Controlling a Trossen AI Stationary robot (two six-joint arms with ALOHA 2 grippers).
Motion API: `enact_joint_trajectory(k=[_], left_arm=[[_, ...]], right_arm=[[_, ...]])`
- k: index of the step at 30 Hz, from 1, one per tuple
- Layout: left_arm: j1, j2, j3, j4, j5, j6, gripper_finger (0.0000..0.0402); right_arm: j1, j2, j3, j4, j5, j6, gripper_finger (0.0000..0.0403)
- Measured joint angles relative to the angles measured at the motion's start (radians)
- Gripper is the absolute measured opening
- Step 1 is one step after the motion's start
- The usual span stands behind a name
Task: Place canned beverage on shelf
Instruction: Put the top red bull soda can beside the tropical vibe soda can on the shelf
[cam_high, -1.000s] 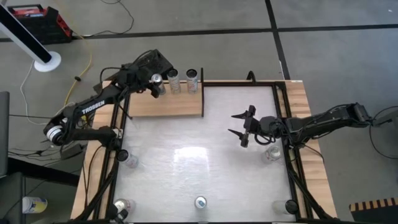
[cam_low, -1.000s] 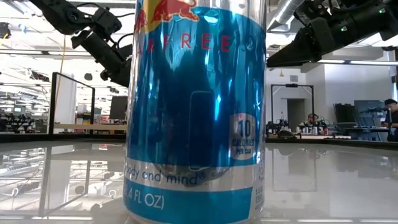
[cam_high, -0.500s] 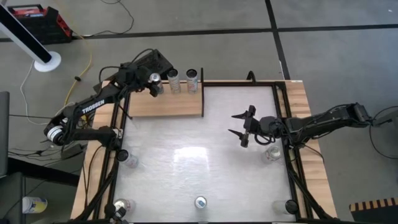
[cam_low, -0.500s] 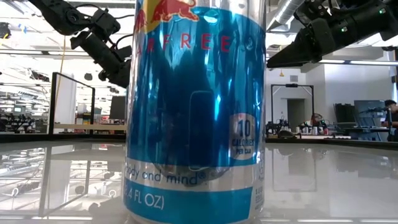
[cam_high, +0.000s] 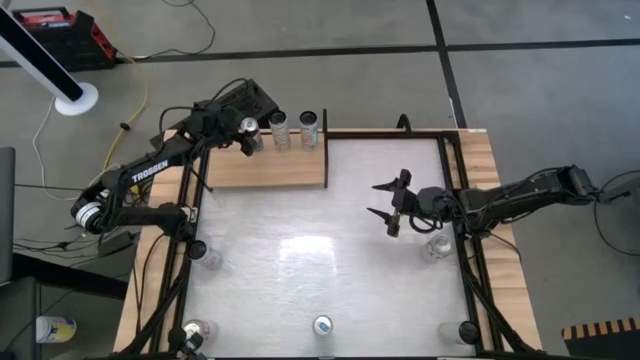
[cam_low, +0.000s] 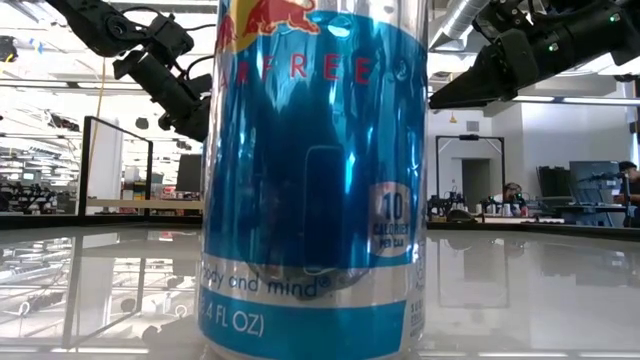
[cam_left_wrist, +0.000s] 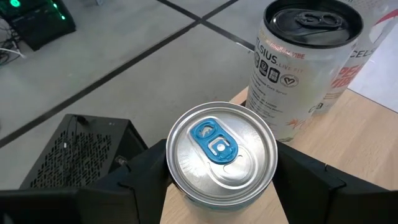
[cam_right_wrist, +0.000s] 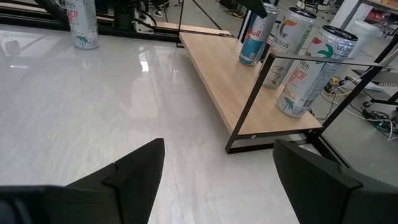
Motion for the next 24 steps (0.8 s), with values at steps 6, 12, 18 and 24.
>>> enact_joint_trajectory(k=[6,12,18,24], left_arm=[[0.000,0.000,0.000,0.000,0.000,-0.001,0.0229],[0.000,0.000,0.000,-0.016,-0.001,-0.003,0.0229],[0.000,0.000,0.000,-0.015,-0.002,-0.003,0.0229],[0.000,0.006,0.000,-0.003,-0.009,-0.006,0.0229]], right_arm=[[0.000,0.000,0.000,0.000,0.000,0.000,0.0326],[0.000,0.000,0.000,0.000,0.000,0.000,0.0326],[0.000,0.000,0.000,0.000,0.000,0.000,0.0326],[0.000,0.000,0.000,0.000,0.000,0.000,0.0326]])
